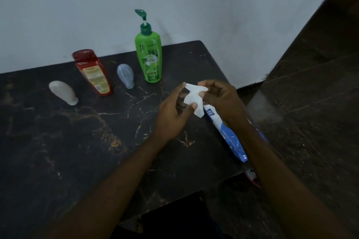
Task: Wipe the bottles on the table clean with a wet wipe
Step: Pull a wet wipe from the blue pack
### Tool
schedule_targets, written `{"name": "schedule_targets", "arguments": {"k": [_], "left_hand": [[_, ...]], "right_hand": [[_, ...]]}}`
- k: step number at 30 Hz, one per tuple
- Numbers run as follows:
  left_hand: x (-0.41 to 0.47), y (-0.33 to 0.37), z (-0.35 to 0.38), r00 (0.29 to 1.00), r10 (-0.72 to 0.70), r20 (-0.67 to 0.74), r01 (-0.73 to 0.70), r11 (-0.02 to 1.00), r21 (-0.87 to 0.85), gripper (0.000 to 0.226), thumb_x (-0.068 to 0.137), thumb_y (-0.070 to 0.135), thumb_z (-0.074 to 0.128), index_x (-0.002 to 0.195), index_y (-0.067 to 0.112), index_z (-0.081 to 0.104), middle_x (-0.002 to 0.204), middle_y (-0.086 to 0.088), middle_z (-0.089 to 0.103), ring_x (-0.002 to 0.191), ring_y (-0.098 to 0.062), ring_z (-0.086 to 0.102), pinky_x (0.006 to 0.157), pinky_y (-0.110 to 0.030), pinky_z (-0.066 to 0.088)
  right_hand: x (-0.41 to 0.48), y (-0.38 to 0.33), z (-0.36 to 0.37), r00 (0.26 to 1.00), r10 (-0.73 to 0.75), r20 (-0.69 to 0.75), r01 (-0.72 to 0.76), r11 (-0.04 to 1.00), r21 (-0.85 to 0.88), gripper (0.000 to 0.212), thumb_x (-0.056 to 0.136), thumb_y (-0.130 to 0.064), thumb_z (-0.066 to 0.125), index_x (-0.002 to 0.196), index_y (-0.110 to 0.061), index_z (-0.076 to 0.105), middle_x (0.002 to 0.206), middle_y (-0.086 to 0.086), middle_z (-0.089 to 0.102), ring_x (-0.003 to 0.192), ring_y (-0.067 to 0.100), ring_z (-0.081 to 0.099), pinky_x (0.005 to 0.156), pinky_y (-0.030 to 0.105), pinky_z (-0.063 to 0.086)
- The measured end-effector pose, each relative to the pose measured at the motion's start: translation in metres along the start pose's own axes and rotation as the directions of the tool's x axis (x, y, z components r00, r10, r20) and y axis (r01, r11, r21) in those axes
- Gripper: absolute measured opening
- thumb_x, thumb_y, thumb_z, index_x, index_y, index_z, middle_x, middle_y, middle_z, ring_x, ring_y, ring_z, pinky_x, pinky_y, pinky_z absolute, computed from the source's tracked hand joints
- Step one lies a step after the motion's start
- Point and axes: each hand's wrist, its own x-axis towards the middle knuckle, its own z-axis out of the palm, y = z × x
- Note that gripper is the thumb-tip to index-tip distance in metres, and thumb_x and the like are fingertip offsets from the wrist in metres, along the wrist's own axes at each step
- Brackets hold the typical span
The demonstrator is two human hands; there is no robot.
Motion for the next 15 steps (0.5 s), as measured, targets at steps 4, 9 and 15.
{"name": "schedule_targets", "arguments": {"k": [4,9,15], "left_hand": [[-0.005,-0.011,-0.033,0.991,-0.056,-0.123,0.048,0.996,-0.07,0.043,0.092,0.016,0.074,0.132,0.013,0.063,0.111,0.001,0.073,0.098,-0.012,0.071,0.088,-0.036,0.059],[-0.021,-0.021,-0.069,0.973,-0.089,-0.212,0.068,0.992,-0.103,0.016,0.091,0.005,0.071,0.107,0.007,0.074,0.096,-0.001,0.077,0.087,-0.011,0.073,0.08,-0.028,0.059],[-0.046,-0.037,-0.103,0.951,-0.039,-0.305,0.014,0.996,-0.083,0.01,0.093,0.007,0.07,0.101,0.005,0.076,0.089,-0.003,0.078,0.081,-0.017,0.073,0.073,-0.026,0.057]], "right_hand": [[0.01,0.001,0.041,0.99,-0.073,0.121,0.072,0.997,0.013,0.022,0.087,0.003,0.066,0.107,-0.004,0.072,0.105,0.011,0.074,0.096,0.023,0.072,0.085,0.042,0.059],[0.008,0.001,0.081,0.937,-0.154,0.314,0.179,0.983,-0.05,0.036,0.08,0.012,0.067,0.114,0.003,0.068,0.115,0.01,0.07,0.103,0.018,0.069,0.091,0.03,0.056],[-0.006,-0.005,0.117,0.816,-0.255,0.519,0.42,0.878,-0.228,0.049,0.08,-0.021,0.079,0.127,-0.018,0.064,0.123,-0.007,0.065,0.103,0.002,0.065,0.089,0.016,0.051]]}}
